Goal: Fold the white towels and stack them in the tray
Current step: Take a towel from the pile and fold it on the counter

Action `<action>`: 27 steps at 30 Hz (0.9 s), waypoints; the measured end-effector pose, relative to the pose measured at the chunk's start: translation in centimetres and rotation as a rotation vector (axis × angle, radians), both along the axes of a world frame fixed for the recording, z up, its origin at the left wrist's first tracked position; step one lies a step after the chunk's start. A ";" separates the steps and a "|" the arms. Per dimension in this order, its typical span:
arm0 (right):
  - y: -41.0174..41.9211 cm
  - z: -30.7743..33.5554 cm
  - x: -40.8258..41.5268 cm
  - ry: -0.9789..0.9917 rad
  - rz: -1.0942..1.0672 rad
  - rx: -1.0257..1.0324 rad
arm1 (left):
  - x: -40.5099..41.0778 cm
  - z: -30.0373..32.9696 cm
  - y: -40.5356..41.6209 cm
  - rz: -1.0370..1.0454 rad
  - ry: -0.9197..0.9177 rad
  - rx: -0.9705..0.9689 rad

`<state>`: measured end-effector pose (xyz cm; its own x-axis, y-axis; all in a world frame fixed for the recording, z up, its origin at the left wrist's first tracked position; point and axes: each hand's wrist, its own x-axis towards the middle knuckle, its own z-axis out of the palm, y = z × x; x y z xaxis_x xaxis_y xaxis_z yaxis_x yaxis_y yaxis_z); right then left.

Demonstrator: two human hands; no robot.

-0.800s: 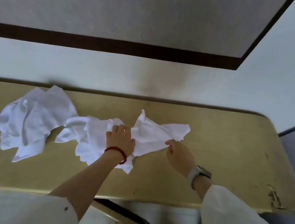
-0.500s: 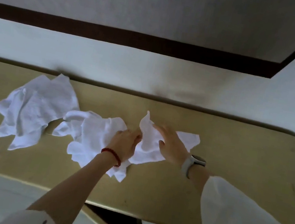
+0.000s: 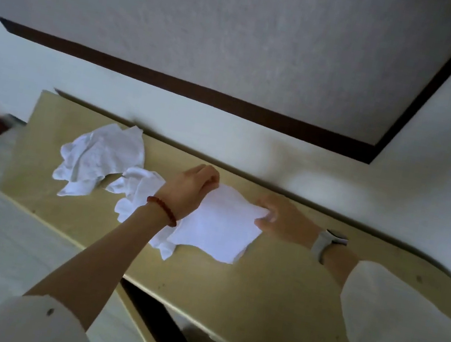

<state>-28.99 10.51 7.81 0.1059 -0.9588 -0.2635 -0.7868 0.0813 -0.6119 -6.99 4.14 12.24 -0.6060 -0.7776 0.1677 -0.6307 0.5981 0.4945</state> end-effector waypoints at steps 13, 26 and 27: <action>2.4 7.0 -7.0 0.227 -0.342 -0.345 | -3.6 3.7 -1.2 0.171 0.047 -0.170; 10.8 -2.2 -5.6 0.100 -0.411 -0.366 | -0.8 -6.2 4.8 -0.069 -0.067 -0.147; 12.1 -4.0 -5.3 0.096 -0.413 -0.284 | -0.6 -7.9 5.7 -0.089 -0.129 -0.060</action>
<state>-34.29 22.62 3.79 -0.3093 -0.9507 0.0241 -0.7780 0.2384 -0.5813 -7.59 9.80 4.30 -0.6916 -0.7108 0.1287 -0.6298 0.6806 0.3745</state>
